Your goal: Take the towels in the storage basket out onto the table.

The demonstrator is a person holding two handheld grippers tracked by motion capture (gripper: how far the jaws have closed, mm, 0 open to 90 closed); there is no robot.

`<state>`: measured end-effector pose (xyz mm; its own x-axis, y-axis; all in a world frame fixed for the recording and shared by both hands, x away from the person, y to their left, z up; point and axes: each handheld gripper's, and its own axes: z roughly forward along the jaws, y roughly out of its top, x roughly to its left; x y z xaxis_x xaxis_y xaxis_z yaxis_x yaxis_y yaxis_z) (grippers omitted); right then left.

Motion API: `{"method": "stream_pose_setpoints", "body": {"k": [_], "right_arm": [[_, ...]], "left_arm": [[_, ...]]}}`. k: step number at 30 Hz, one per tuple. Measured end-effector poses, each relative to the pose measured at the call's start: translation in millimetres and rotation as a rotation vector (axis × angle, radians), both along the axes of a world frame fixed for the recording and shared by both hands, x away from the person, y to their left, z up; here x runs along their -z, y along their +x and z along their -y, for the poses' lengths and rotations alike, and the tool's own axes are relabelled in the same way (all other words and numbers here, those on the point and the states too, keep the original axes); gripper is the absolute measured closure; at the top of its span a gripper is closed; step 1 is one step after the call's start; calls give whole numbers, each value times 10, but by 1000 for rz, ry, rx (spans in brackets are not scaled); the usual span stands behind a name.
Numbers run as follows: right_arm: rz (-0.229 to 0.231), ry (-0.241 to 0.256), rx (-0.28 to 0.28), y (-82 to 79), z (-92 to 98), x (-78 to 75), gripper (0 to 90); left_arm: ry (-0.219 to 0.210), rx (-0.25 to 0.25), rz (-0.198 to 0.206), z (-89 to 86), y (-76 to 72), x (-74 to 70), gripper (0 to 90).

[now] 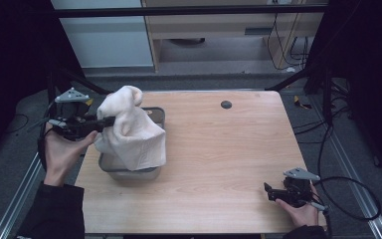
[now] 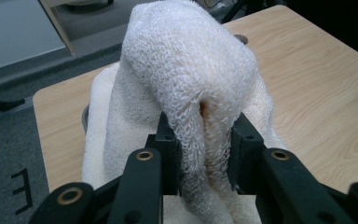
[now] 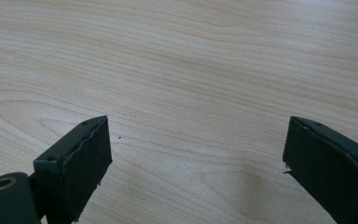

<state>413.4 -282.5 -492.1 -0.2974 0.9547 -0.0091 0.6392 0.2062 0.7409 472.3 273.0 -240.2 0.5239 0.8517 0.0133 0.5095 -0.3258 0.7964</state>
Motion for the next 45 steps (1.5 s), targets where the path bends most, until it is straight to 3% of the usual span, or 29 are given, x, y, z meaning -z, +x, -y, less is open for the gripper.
{"method": "stream_pose_setpoints", "body": {"k": [19,45], "right_arm": [[2,3,0,1,3,-3,78],[4,16,-5,-5,10,-18,78]], "left_arm": [[38,138,-5,400,-90,-187,691],[118,342,-19,1311,-104,-218,689]]}}
